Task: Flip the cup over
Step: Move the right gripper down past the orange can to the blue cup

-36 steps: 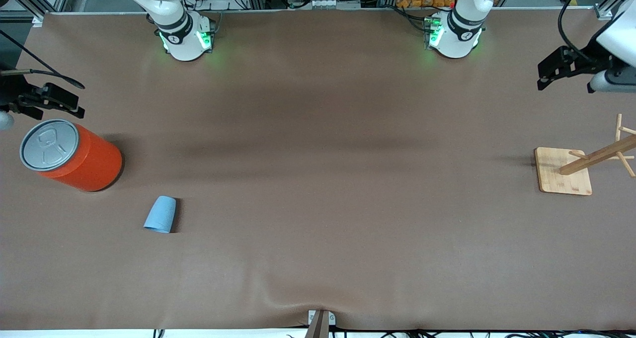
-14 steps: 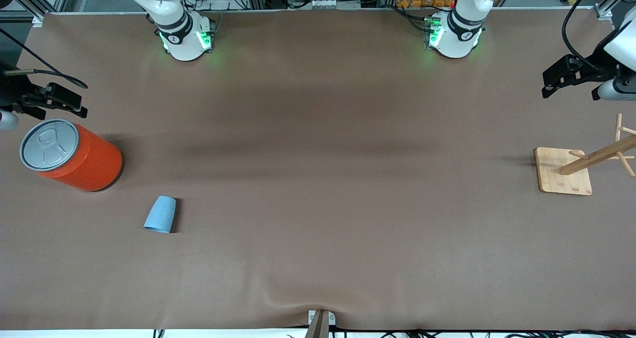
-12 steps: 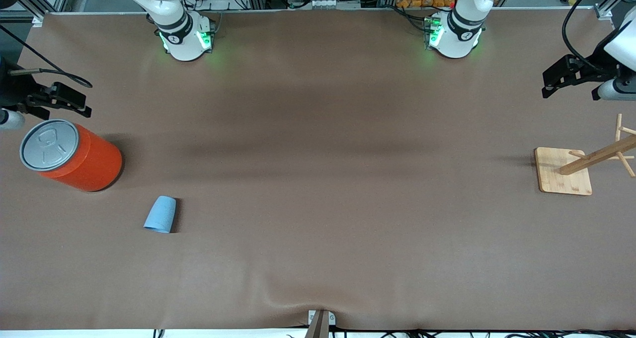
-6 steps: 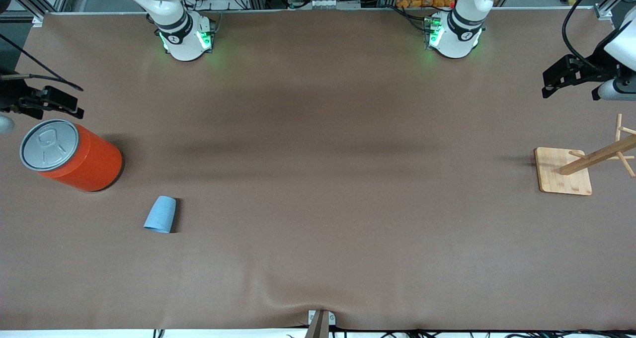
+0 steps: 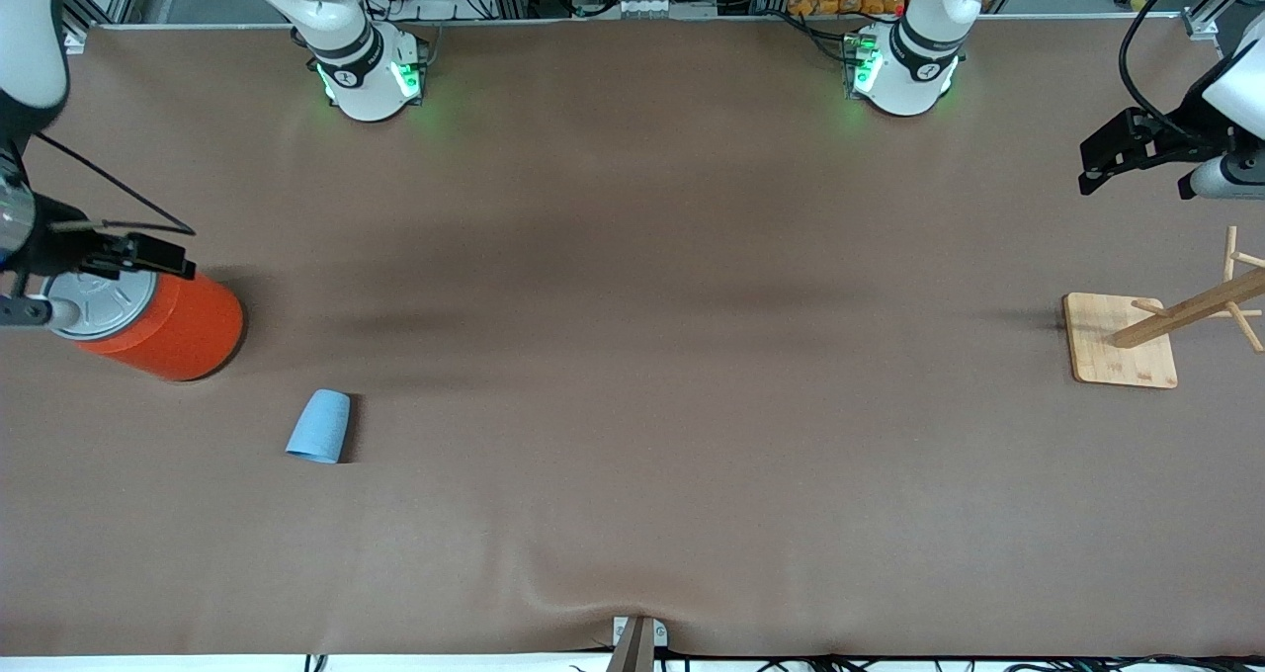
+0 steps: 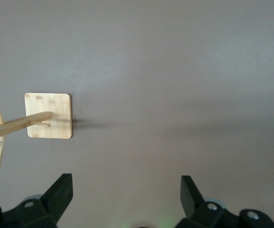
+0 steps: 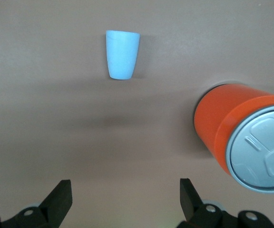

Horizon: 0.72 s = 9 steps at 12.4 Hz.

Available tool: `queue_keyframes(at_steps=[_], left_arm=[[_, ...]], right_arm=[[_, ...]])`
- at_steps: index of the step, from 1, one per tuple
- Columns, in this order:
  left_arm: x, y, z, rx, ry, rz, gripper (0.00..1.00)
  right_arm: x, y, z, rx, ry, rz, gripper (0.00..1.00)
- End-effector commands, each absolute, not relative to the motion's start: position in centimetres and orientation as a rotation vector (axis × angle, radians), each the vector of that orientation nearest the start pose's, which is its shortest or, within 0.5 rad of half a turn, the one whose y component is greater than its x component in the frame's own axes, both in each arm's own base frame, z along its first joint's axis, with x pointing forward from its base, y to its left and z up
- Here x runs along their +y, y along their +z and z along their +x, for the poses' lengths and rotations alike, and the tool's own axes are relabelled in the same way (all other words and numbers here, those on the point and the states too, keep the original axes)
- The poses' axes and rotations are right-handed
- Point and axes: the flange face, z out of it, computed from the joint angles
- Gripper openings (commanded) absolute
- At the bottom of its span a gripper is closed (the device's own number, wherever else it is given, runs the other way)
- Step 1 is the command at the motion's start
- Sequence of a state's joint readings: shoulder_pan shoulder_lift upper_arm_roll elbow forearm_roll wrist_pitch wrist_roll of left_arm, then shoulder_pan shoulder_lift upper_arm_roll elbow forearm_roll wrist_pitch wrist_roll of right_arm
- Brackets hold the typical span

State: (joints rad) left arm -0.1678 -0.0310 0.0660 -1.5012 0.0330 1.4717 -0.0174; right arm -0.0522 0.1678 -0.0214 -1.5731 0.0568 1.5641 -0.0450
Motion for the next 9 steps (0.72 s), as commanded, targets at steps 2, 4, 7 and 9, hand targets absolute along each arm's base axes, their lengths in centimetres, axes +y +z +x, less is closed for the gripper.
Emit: queue_keyframes(at_steps=[2, 4, 7, 9], left_arm=[[-4.9, 67.1, 53.0, 0.151, -0.027, -3.124, 1.0], [-4.9, 67.1, 53.0, 0.151, -0.025, -3.124, 1.0], [-4.9, 67.1, 53.0, 0.151, -0.025, -3.124, 1.0], [-4.9, 67.1, 53.0, 0.151, -0.025, -3.124, 1.0]], right_arm=[[-1.9, 47.4, 61.7, 0.016, 0.398, -3.048, 1.0], [-1.5, 44.9, 62.3, 0.008, 0.456, -3.04, 1.0], [-0.9, 42.0, 63.2, -0.007, 0.485, -3.037, 1.0], [0.9, 39.8, 63.7, -0.05, 0.509, -3.042, 1.0]])
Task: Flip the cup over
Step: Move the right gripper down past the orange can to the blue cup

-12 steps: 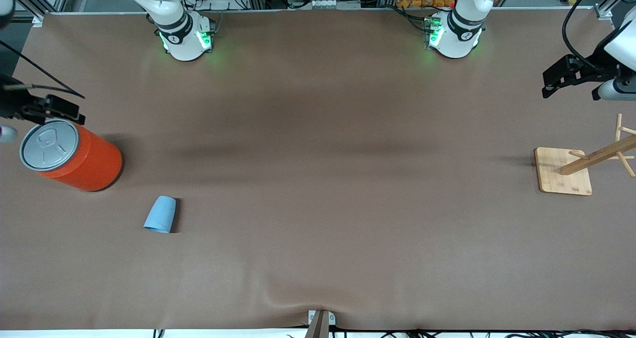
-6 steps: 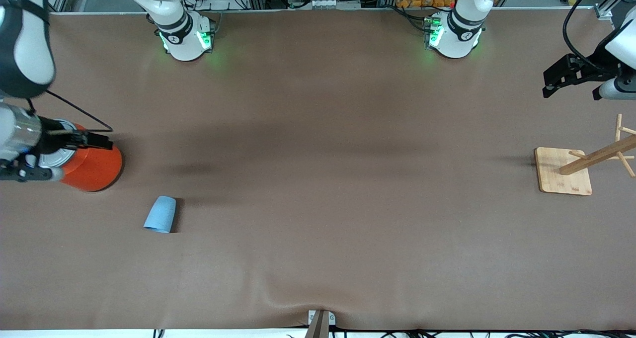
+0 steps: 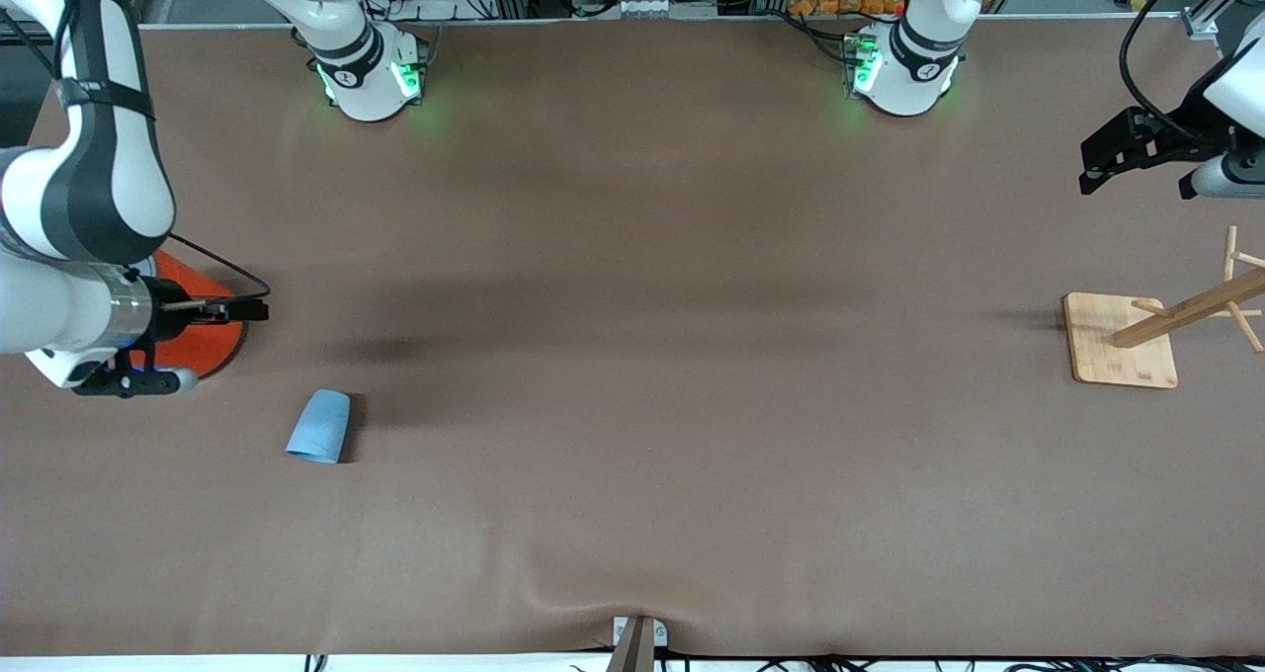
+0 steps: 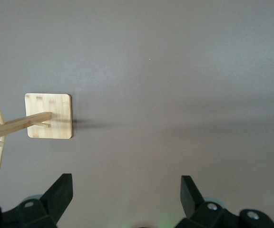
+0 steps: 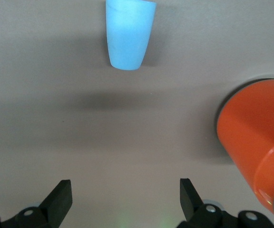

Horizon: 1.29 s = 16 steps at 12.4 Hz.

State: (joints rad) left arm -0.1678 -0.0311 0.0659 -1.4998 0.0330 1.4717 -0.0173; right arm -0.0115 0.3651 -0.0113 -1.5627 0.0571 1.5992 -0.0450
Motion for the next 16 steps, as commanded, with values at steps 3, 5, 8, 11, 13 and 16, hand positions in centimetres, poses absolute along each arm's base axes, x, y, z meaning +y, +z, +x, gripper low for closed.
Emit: queue_keyframes(at_steps=[3, 5, 8, 11, 13, 16], left_arm=[[-4.9, 67.1, 53.0, 0.151, -0.025, -3.124, 1.0], [-4.9, 67.1, 53.0, 0.151, -0.025, -3.124, 1.0], [-4.8, 67.1, 53.0, 0.148, -0.025, -3.124, 1.0], [-4.8, 67.0, 53.0, 0.148, -0.022, -3.124, 1.0], [-4.9, 67.1, 53.0, 0.151, -0.025, -3.124, 1.0], [-4.8, 67.1, 53.0, 0.148, -0.025, -3.124, 1.0]], right_arm=[[1.1, 37.7, 66.0, -0.051, 0.352, -3.074, 1.0], [0.4, 35.3, 67.5, -0.028, 0.262, -3.083, 1.0], [1.2, 31.2, 69.2, -0.018, 0.125, -3.091, 1.0], [0.0, 25.0, 69.1, 0.017, 0.118, -3.095, 1.0], [-0.1, 23.7, 68.5, 0.021, 0.127, -3.095, 1.0], [-0.6, 22.4, 68.2, 0.029, 0.065, -3.099, 1.0]])
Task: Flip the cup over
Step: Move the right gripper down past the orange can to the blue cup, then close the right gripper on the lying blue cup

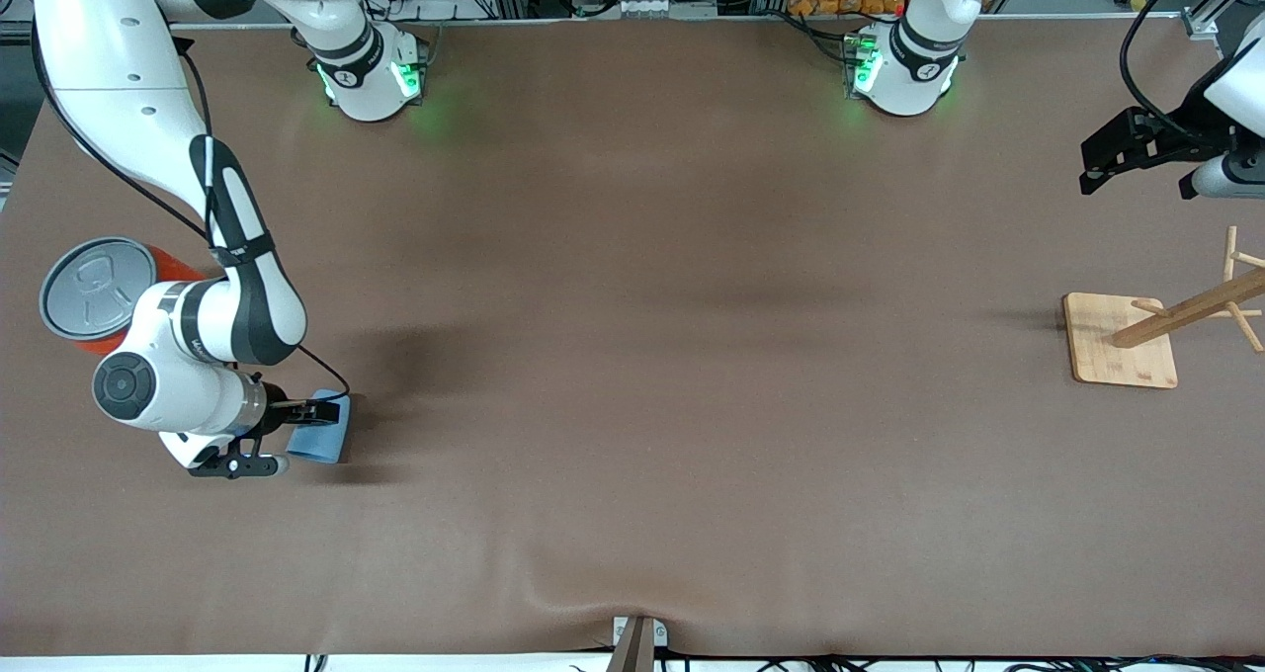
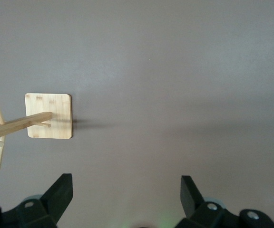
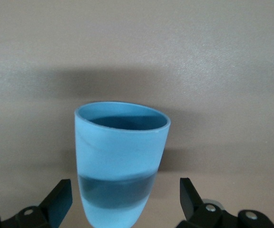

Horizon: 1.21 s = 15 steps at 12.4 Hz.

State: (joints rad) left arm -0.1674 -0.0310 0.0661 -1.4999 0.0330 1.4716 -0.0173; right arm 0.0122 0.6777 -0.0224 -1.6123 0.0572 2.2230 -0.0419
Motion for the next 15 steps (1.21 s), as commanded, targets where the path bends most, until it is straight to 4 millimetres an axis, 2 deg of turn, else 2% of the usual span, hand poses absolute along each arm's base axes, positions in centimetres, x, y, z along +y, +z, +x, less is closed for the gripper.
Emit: queue_keyframes(at_steps=[1, 4, 5, 9, 10, 13, 15], left_arm=[[-4.9, 67.1, 53.0, 0.151, -0.025, -3.124, 1.0], [-4.9, 67.1, 53.0, 0.151, -0.027, -3.124, 1.0], [-4.9, 67.1, 53.0, 0.151, -0.025, -3.124, 1.0], [-4.9, 67.1, 53.2, 0.151, -0.044, -3.126, 1.0], [-5.0, 67.0, 53.3, 0.152, -0.041, -3.129, 1.0], [-5.0, 67.0, 53.3, 0.152, -0.041, -3.129, 1.0], [-5.0, 67.0, 53.3, 0.152, -0.041, -3.129, 1.0]], right_arm=[[-0.3, 22.2, 68.2, 0.036, 0.042, -3.099, 1.0], [-0.2, 20.8, 68.6, 0.14, -0.027, -3.032, 1.0], [0.0, 20.9, 68.6, 0.135, -0.031, -3.031, 0.96], [-0.3, 21.0, 68.8, 0.126, -0.055, -3.033, 0.68], [-0.3, 21.0, 68.8, 0.124, -0.056, -3.033, 0.64], [0.5, 21.8, 68.8, 0.067, -0.059, -3.035, 0.61], [-0.9, 22.1, 68.9, -0.089, -0.077, -3.037, 0.61]])
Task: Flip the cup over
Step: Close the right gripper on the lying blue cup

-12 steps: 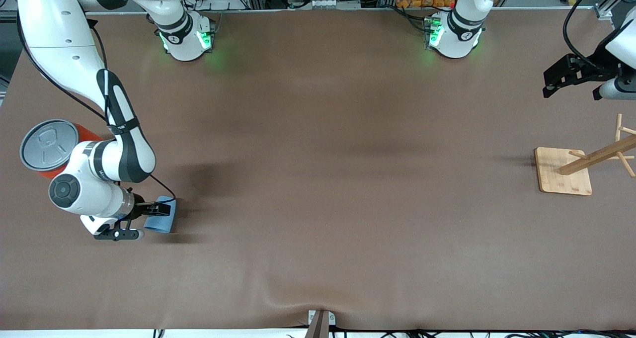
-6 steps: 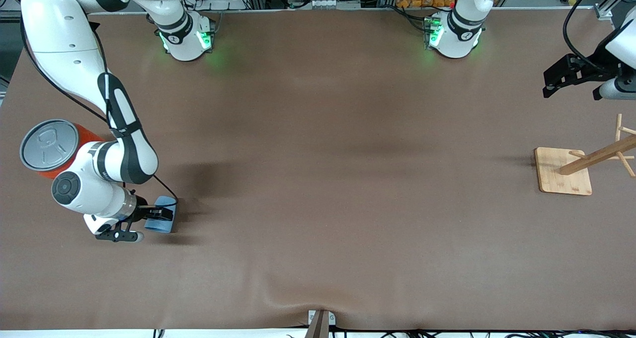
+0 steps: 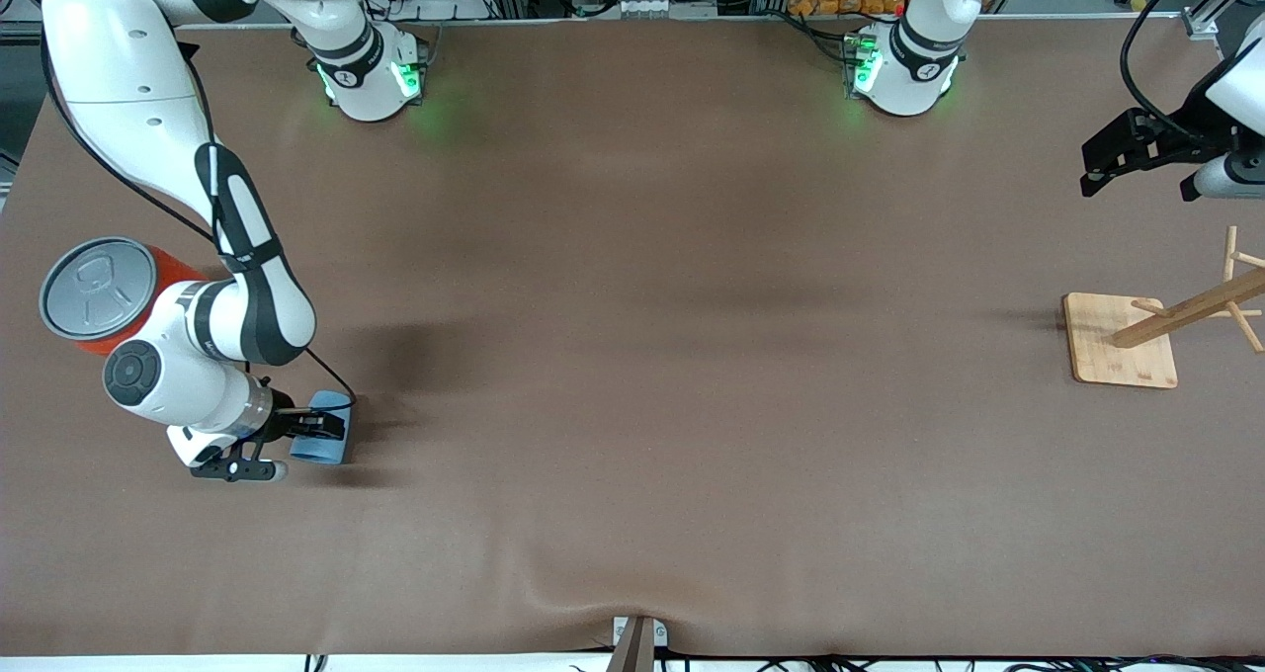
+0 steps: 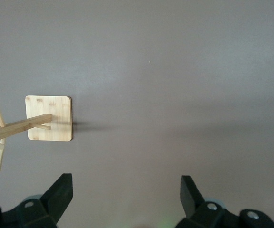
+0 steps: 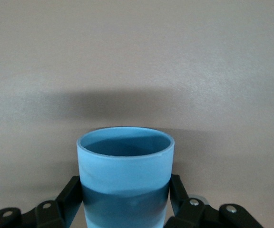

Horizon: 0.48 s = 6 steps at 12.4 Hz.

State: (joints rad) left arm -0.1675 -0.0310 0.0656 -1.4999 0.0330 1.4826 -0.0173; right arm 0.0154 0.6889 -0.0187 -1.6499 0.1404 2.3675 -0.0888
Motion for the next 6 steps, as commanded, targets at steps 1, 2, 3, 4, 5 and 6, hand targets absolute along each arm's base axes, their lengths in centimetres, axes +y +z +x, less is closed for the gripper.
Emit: queue_keyframes(at_steps=[1, 2, 3, 4, 5, 6], left_arm=[[-5.0, 67.0, 53.3, 0.152, -0.041, -3.129, 1.0], [-5.0, 67.0, 53.3, 0.152, -0.041, -3.129, 1.0], [-5.0, 67.0, 53.3, 0.152, -0.041, -3.129, 1.0], [-5.0, 67.0, 53.3, 0.154, -0.041, -3.129, 1.0], [-5.0, 66.9, 53.3, 0.152, -0.039, -3.129, 1.0], [-5.0, 66.9, 53.3, 0.152, -0.039, -3.129, 1.0]], right_arm=[[-2.3, 22.1, 68.8, -0.151, -0.086, -3.036, 0.61], [-3.6, 22.0, 68.8, -0.21, -0.092, -3.033, 0.61], [-4.5, 22.1, 68.8, -0.261, -0.099, -3.031, 0.61], [-4.8, 22.2, 68.8, -0.304, -0.107, -3.028, 0.61], [-4.8, 22.4, 69.0, -0.339, -0.115, -3.027, 0.61], [-4.6, 22.7, 69.1, -0.363, -0.125, -3.025, 0.61]])
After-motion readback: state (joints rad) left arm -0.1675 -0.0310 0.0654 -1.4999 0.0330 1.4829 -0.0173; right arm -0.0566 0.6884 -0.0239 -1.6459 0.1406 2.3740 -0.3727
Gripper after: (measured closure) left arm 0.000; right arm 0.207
